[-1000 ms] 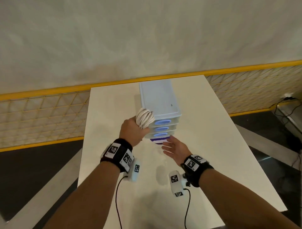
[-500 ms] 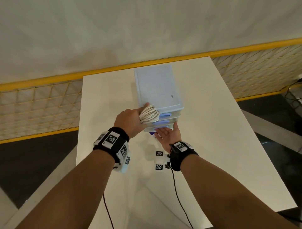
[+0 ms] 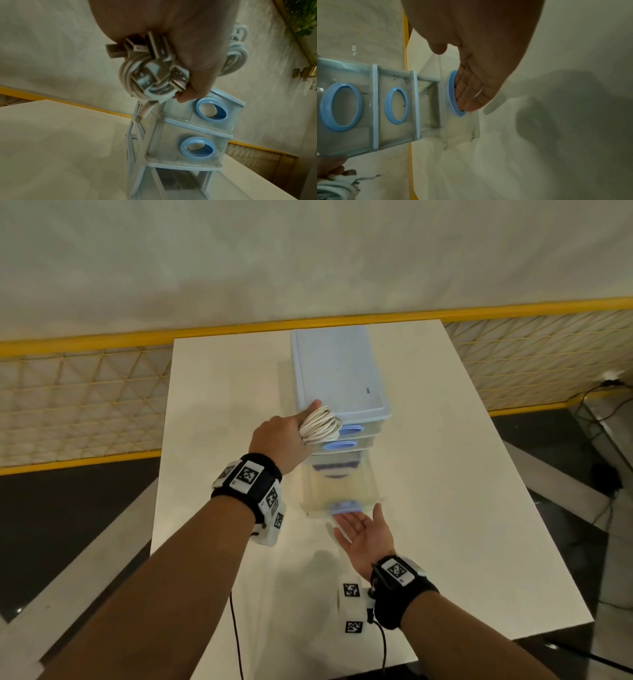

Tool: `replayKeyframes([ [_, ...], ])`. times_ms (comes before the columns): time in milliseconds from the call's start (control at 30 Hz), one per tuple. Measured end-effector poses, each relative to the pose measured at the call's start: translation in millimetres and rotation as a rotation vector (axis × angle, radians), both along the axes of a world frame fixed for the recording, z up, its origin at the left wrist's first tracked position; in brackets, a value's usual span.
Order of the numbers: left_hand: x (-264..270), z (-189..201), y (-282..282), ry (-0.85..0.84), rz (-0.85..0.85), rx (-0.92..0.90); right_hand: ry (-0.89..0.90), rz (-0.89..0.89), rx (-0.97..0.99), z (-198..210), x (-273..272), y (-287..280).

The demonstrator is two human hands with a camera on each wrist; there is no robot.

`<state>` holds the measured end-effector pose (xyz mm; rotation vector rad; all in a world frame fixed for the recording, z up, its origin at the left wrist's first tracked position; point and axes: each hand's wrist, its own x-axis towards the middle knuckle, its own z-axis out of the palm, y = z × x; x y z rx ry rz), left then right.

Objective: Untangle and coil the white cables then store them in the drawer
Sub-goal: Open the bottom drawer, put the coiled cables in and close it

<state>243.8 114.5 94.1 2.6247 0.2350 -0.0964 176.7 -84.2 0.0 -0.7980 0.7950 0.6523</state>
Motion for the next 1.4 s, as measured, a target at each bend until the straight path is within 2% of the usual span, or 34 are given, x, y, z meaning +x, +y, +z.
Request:
replayKeyframes([
  [467,-4.4,0.7,-3.3,-0.014,-0.022,-0.014,0.059,-0.024,-0.053,-7.8,-28.4,-18.7],
  [533,-6.8,0.6,-2.8,-0.018,-0.046,0.008,0.092,0.062,-0.164,-5.3,-27.7,-21.5],
  [600,-16.6,-1.0,-4.0,-0.013,-0.087,0.074,0.071,0.172,-0.443,2.0,-23.5,-28.8],
  [633,-22.8,-3.5,-5.2,-0.015,-0.111,0.111,0.008,0.19,-0.607,7.9,-18.3,-33.3],
  [700,-35.8,-8.3,-7.2,-0.032,-0.165,0.135,-0.249,0.188,-0.871,24.8,-3.8,-39.1],
  [767,-48.4,-9.8,-13.0,-0.054,-0.245,0.164,-0.573,0.249,-0.932,54.6,11.5,-34.8],
  [833,-55.9,-8.6,-19.4,-0.077,-0.335,0.203,-0.848,0.416,-0.857,87.8,24.0,-21.4],
  [867,-56.6,-8.4,-22.2,-0.093,-0.375,0.242,-0.942,0.558,-0.814,100.7,29.4,-12.5],
  [1000,-57.9,-6.5,-33.0,0.109,-0.481,0.431,-1.089,1.275,-0.852,117.7,41.6,18.9],
  [1067,-59.7,-2.7,-35.8,0.155,-0.514,0.516,-1.044,1.436,-0.884,114.5,44.0,26.9],
  [1200,-64.5,0.3,-36.9,0.207,-0.57,0.512,-0.876,1.63,-0.922,108.7,46.6,32.2],
  [1267,-63.3,-0.5,-34.3,0.204,-0.57,0.496,-0.833,1.629,-0.894,105.9,48.0,33.3],
  [1333,-61.2,-2.4,-32.8,0.183,-0.541,0.462,-0.833,1.542,-0.818,107.0,49.9,33.1],
  [1400,-58.9,-6.6,-29.8,0.155,-0.462,0.391,-0.777,1.236,-0.698,112.2,52.5,29.5],
])
